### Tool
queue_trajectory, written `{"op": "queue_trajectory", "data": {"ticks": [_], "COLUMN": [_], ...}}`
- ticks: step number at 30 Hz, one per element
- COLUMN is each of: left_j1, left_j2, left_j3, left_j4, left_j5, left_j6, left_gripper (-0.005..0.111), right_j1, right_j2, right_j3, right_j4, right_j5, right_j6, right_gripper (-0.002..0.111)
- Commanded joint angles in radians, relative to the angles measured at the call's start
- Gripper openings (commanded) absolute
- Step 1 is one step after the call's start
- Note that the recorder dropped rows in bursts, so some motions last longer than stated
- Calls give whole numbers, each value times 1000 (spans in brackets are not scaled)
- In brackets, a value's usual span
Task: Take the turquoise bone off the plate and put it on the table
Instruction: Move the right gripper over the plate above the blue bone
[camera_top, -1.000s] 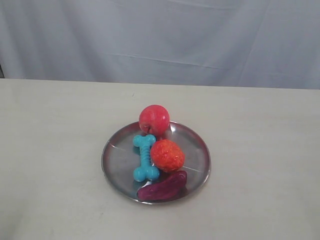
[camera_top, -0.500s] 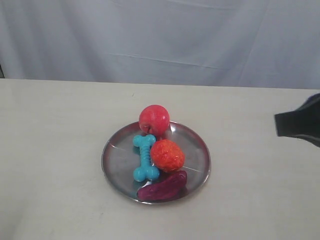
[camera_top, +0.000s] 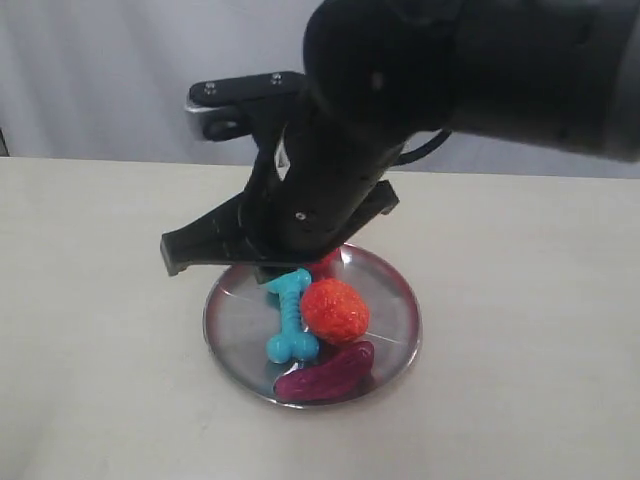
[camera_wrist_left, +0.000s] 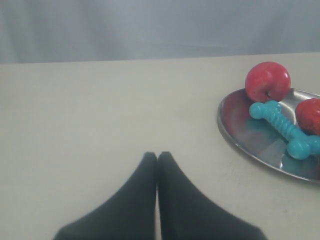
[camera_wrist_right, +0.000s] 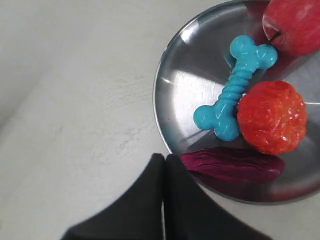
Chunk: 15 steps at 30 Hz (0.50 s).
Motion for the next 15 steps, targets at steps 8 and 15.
{"op": "queue_trajectory", "data": {"ticks": [8,15], "left_j1": [-3,-3], "left_j2": [-1,-1], "left_j3": [3,3], "left_j4": [0,0], "left_j5": [-1,-1], "left_j6": [-1,-1], "left_gripper": [0,0], "right_j1": [1,-10], "right_j2": [294,451], "right_j3": [-131,-184], "right_j4": [-146,-247], "right_j5": [-54,-52], "right_j6": [123,204], "right_gripper": [-1,-1]}}
